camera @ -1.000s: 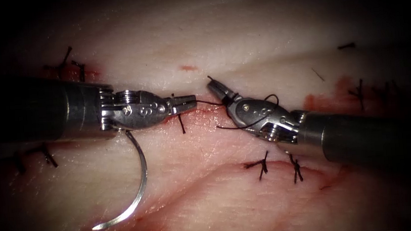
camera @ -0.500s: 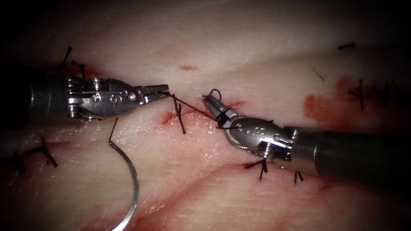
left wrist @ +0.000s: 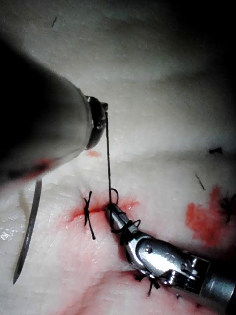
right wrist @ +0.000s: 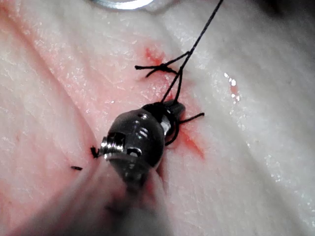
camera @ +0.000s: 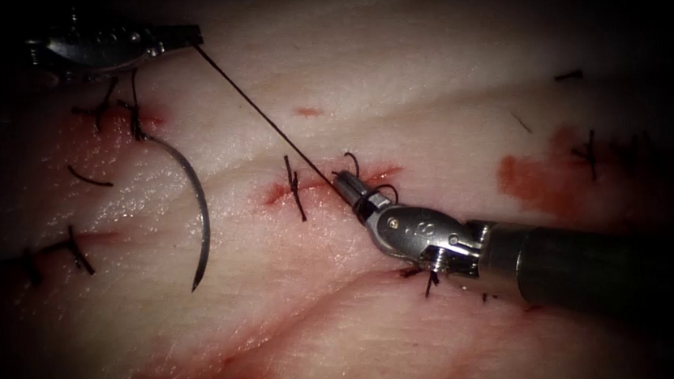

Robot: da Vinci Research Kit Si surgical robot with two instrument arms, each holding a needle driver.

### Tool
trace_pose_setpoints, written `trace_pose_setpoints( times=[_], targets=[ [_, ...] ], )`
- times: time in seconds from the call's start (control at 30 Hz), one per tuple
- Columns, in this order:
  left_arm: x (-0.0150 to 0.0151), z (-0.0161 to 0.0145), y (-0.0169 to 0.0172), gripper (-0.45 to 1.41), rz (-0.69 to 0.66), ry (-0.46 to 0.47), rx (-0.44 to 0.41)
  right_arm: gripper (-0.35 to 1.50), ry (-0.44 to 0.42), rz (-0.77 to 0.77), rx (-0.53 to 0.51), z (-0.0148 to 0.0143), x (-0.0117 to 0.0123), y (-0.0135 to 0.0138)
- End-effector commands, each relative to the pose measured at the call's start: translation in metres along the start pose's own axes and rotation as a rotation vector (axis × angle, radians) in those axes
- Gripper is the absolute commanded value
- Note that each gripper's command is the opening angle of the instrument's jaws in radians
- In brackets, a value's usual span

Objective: Wound Closure
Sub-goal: Pull the right tool down and the left tool up to tie the knot.

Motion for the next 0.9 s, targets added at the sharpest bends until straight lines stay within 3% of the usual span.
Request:
trace_pose_setpoints(
  times=[0.03, 0.17, 0.3, 0.43, 0.7, 0.9],
  targets=[
    [0.0005, 0.0009, -0.0015, -0.45, -0.002, 0.003, 0.009, -0.35, -0.025, 0.099, 0.026, 0.0005, 0.0001, -0.0007],
    [0.0009, 0.0006, -0.0038, -0.45, -0.015, 0.011, 0.023, -0.35, -0.036, 0.223, 0.052, 0.0000, 0.0004, -0.0008],
    [0.0014, -0.0003, -0.0068, -0.45, -0.019, 0.020, 0.054, -0.35, -0.105, 0.331, 0.085, -0.0011, 0.0013, -0.0011],
    [0.0022, -0.0017, -0.0102, -0.45, -0.029, 0.028, 0.087, -0.35, -0.115, 0.349, 0.092, -0.0020, 0.0027, -0.0011],
    [0.0026, -0.0032, -0.0133, -0.45, -0.036, 0.040, 0.123, -0.35, -0.127, 0.364, 0.088, -0.0022, 0.0041, -0.0004],
    [0.0030, -0.0039, -0.0152, -0.45, -0.041, 0.049, 0.141, -0.35, -0.141, 0.263, 0.034, -0.0025, 0.0025, 0.0001]
  ],
)
